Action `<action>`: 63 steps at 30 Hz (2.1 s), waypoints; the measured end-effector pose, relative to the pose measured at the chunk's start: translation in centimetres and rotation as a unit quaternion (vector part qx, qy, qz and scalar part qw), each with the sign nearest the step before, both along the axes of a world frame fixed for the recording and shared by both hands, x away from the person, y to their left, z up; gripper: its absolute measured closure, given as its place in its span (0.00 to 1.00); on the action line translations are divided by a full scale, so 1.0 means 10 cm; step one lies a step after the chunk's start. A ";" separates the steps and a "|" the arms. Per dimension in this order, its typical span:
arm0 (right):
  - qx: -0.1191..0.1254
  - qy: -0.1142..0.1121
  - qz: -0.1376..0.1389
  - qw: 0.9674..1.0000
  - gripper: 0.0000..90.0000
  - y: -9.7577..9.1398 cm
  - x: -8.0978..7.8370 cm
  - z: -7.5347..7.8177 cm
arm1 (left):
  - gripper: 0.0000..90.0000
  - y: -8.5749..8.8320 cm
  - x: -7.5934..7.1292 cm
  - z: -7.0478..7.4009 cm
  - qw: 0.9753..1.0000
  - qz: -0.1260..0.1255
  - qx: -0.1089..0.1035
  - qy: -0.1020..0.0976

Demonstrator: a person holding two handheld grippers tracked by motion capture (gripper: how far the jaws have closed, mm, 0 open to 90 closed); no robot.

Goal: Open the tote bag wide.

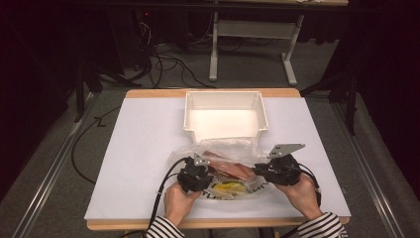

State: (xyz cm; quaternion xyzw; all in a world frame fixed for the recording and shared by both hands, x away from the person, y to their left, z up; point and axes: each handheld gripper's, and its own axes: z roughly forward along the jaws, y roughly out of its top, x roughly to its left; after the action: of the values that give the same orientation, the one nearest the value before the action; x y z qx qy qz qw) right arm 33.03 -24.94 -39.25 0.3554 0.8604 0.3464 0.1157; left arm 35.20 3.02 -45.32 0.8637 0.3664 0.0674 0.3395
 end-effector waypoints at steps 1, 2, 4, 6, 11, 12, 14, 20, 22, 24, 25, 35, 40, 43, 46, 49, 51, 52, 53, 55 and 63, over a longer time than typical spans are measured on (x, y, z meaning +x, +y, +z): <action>-0.006 0.003 0.002 1.000 0.88 0.05 0.03 0.00 | 0.80 0.00 0.00 0.00 1.000 -0.002 -0.001 0.000; -0.007 0.006 0.005 1.000 0.88 0.09 0.05 -0.01 | 0.80 -0.01 -0.01 0.00 1.000 -0.004 0.000 0.000; -0.013 0.012 0.012 1.000 0.88 0.19 0.11 -0.05 | 0.80 -0.03 -0.02 0.01 1.000 -0.011 0.001 0.000; -0.018 0.016 0.019 1.000 0.88 0.25 0.14 -0.08 | 0.80 -0.04 -0.03 0.01 1.000 -0.015 0.003 -0.001; -0.034 0.035 0.040 0.998 0.89 0.36 0.11 -0.14 | 0.80 -0.02 -0.02 0.03 1.000 -0.005 -0.001 -0.003; -0.040 0.038 0.048 0.997 0.89 0.36 0.09 -0.16 | 0.80 -0.01 -0.01 0.03 1.000 -0.002 -0.002 -0.004; -0.036 0.042 0.050 0.997 0.89 0.32 0.03 -0.17 | 0.79 0.01 0.00 0.04 1.000 0.005 -0.004 -0.006; -0.041 0.041 0.055 0.997 0.91 0.17 -0.11 -0.17 | 0.74 0.03 0.04 0.04 1.000 0.018 -0.013 -0.004; -0.044 0.038 0.054 0.997 0.91 0.14 -0.15 -0.16 | 0.74 0.02 0.04 0.03 1.000 0.019 -0.012 -0.004; -0.044 0.036 0.054 0.997 0.91 0.10 -0.17 -0.17 | 0.74 0.02 0.04 0.03 1.000 0.018 -0.011 -0.004; -0.043 0.036 0.051 0.997 0.91 0.08 -0.18 -0.17 | 0.74 0.02 0.04 0.03 1.000 0.018 -0.009 -0.004; -0.058 0.047 0.028 0.997 0.87 -0.03 -0.19 -0.36 | 0.74 -0.02 0.05 -0.01 1.000 0.014 0.000 0.002; -0.057 0.068 0.018 0.996 0.87 -0.06 -0.12 -0.50 | 0.74 -0.03 0.06 -0.02 1.000 0.013 0.008 0.004; -0.068 0.074 0.009 0.995 0.88 -0.06 -0.08 -0.57 | 0.75 -0.02 0.08 -0.04 1.000 0.018 0.018 0.001; -0.069 0.088 -0.002 0.994 0.89 -0.10 -0.02 -0.62 | 0.76 0.02 0.11 -0.06 0.999 0.028 0.026 -0.001; -0.060 0.092 -0.013 0.994 0.90 -0.14 0.00 -0.63 | 0.77 0.08 0.13 -0.07 0.999 0.039 0.037 0.000; -0.062 0.093 -0.014 0.994 0.90 -0.15 0.00 -0.63 | 0.77 0.13 0.15 -0.08 0.998 0.047 0.041 -0.003; -0.063 0.093 -0.014 0.994 0.90 -0.15 0.00 -0.62 | 0.77 0.14 0.15 -0.08 0.998 0.050 0.038 0.000; -0.064 0.093 -0.014 0.994 0.90 -0.15 0.00 -0.62 | 0.77 0.15 0.14 -0.07 0.998 0.050 0.033 0.000; -0.060 0.087 -0.014 0.994 0.88 -0.16 -0.01 -0.58 | 0.77 0.15 0.13 -0.06 0.999 0.048 0.026 0.001; -0.014 0.040 -0.022 0.999 0.88 -0.23 -0.04 -0.25 | 0.76 0.16 0.12 0.01 0.999 0.044 0.011 -0.005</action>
State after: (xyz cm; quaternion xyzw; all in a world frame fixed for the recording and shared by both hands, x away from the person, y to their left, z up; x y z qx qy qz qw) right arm 32.60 -27.21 -41.79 0.3861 0.8612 0.3171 0.0935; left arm 36.40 4.59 -45.23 0.8502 0.4018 0.0904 0.3280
